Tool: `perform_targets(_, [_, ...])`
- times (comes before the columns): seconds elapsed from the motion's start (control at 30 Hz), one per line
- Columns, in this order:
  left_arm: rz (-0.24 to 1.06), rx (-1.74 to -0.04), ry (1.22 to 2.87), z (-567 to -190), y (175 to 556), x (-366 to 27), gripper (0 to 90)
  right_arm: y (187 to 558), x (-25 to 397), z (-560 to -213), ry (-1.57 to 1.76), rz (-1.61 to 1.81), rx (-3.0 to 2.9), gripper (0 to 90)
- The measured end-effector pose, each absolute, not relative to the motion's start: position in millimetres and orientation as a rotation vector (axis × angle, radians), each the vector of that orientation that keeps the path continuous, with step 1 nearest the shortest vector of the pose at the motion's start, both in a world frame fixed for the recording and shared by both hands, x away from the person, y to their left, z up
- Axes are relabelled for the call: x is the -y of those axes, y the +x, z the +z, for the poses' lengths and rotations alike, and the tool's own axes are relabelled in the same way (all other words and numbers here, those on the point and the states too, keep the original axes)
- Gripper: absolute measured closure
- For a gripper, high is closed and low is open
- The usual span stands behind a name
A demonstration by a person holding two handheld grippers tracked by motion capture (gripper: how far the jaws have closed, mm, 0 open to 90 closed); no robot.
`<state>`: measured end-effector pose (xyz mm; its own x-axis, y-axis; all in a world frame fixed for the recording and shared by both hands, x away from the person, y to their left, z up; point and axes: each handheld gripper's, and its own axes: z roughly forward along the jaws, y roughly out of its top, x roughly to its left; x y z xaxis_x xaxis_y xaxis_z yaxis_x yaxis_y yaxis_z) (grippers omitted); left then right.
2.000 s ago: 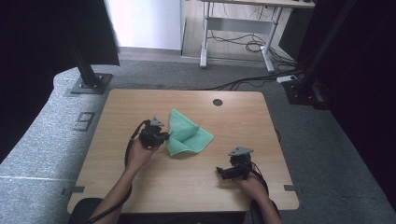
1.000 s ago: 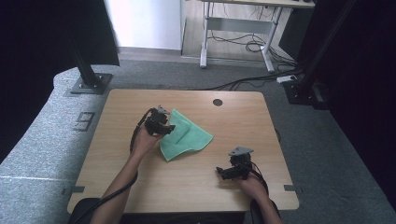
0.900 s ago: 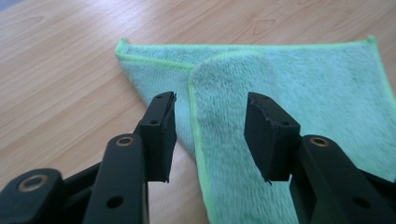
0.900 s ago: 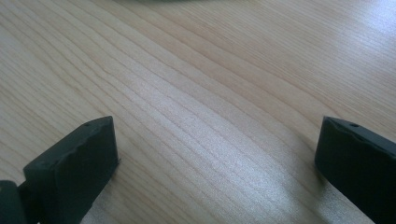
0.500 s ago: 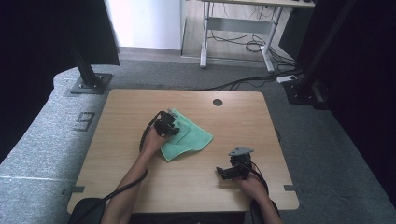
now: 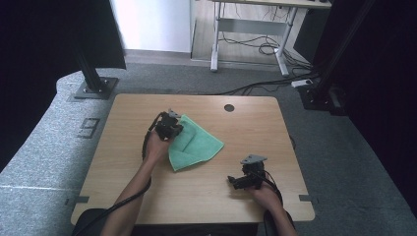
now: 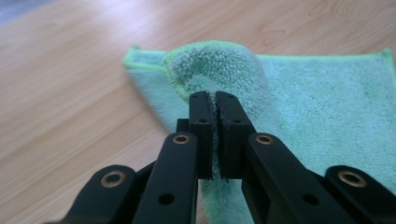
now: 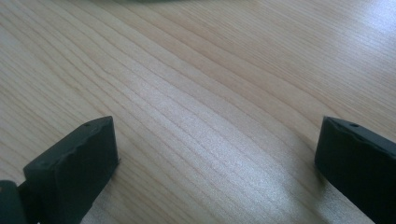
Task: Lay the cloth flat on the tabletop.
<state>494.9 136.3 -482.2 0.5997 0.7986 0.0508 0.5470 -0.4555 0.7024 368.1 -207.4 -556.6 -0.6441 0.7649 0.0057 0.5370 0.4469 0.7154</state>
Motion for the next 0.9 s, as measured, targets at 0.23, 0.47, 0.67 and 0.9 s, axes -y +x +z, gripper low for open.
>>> perform_targets(0.23, [0.549,-1.139,2.109,-479,478,-170,85.0,368,207,-557,1.113,1.008,-2.384,0.0])
perform_targets(0.47, [0.554,-1.244,2.057,-491,462,-207,84.0,368,207,-556,1.114,1.006,-2.385,0.0])
perform_targets(0.67, [0.549,-1.344,2.027,-510,449,-234,77.3,368,207,-557,1.114,1.007,-2.384,0.0])
perform_targets(0.9, [0.537,-1.351,1.954,-506,446,-246,39.7,368,207,-557,1.114,1.007,-2.384,0.0])
